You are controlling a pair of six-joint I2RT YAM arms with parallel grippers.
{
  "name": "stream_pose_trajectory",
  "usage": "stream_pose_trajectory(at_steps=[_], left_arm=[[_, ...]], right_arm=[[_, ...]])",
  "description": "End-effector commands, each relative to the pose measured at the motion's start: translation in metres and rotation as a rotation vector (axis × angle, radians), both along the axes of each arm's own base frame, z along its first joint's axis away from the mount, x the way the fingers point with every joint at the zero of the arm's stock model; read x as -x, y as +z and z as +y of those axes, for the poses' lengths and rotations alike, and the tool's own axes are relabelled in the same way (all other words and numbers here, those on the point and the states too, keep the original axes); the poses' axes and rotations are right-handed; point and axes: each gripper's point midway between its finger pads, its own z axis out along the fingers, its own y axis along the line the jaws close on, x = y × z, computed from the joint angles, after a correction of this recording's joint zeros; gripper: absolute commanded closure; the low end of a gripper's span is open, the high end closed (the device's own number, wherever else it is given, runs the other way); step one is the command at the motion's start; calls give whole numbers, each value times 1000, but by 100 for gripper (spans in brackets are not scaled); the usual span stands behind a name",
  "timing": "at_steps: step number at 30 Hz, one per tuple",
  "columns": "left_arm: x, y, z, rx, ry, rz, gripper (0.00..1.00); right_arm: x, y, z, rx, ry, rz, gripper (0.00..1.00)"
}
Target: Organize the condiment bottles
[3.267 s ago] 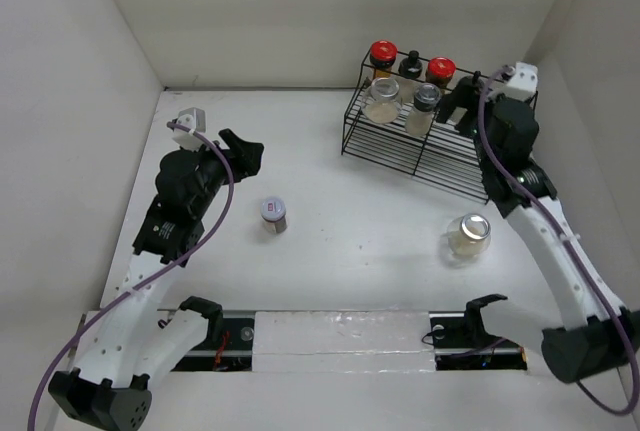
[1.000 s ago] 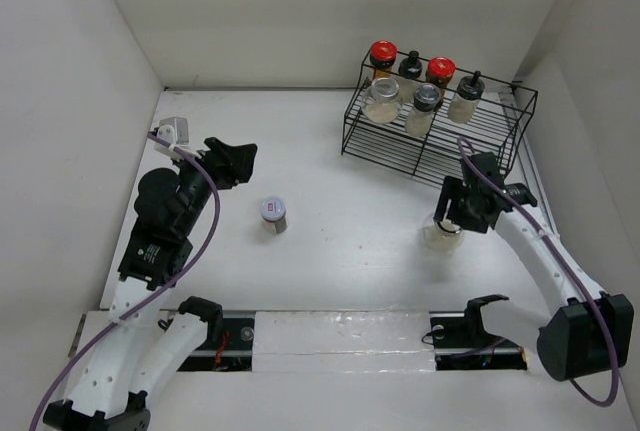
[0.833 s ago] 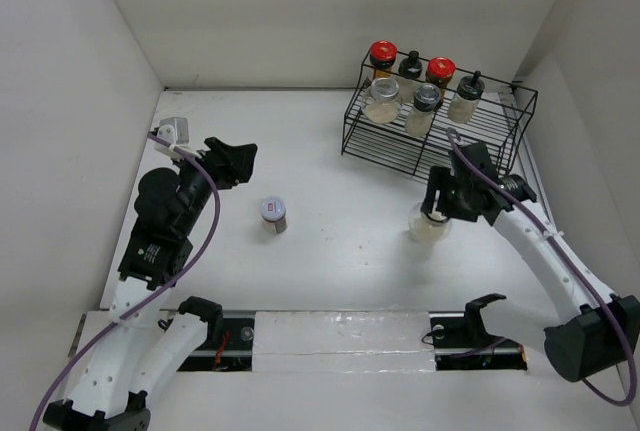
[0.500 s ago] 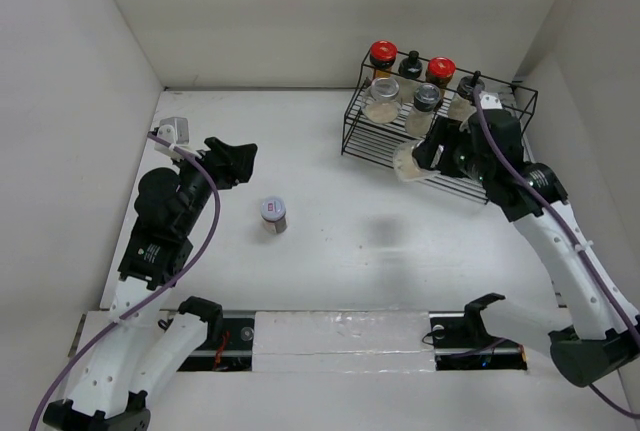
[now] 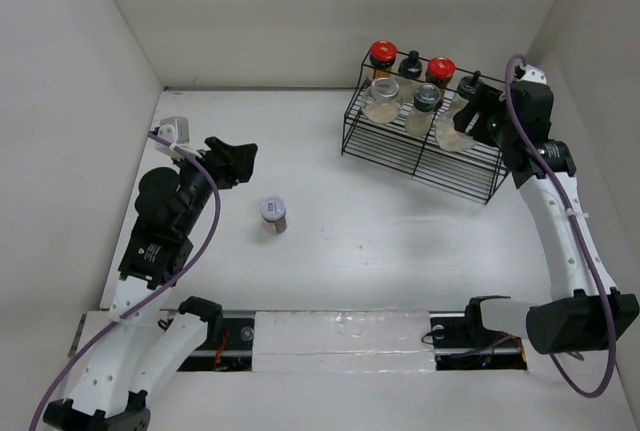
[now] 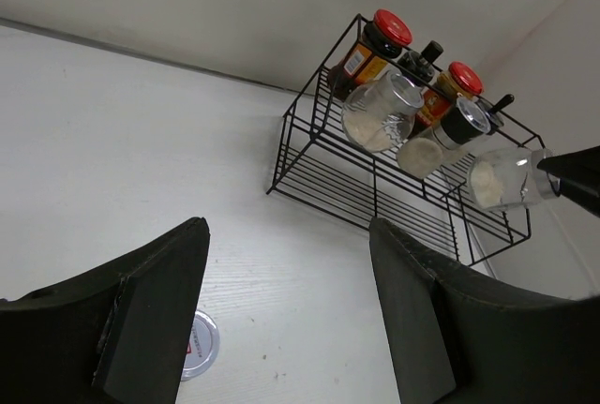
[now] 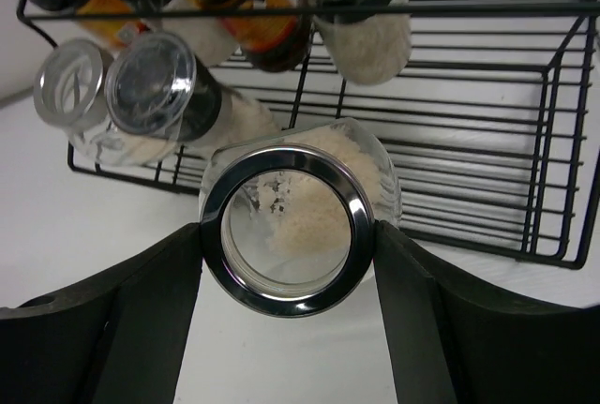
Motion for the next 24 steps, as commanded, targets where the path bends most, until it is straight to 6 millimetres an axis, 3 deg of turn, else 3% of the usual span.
stream_pose_trajectory(at_steps=[1,6,7,10,19,20,22,24], left_arm=[[-1,10,-3,11,-12,-39,35],[-1,10,-3,11,-12,-39,35],[-1,10,-3,11,-12,-39,35],[-4,7,-4,8,-12,-30,35],[-6,4,-4,5,-12,-21,35],[-6,4,-4,5,-12,-21,35],[-6,4,-4,5,-12,-21,35],[-6,4,-4,5,-12,-21,35]], right_arm=[[-23,88,-6,-34,16,-301,42],[-48,76,-28,-34,-20,-274,42],[-56,64,-28,-36,-20,-244,42],[-62,64,-36,-28,-27,-247,42],[-81,27,-34,-40,-10,-157,42],[-80,30,-34,-40,-10,-158,42],[-84,15,-29,-30,-2,-109,38],[-85,13,-20,-15,16,-98,33]])
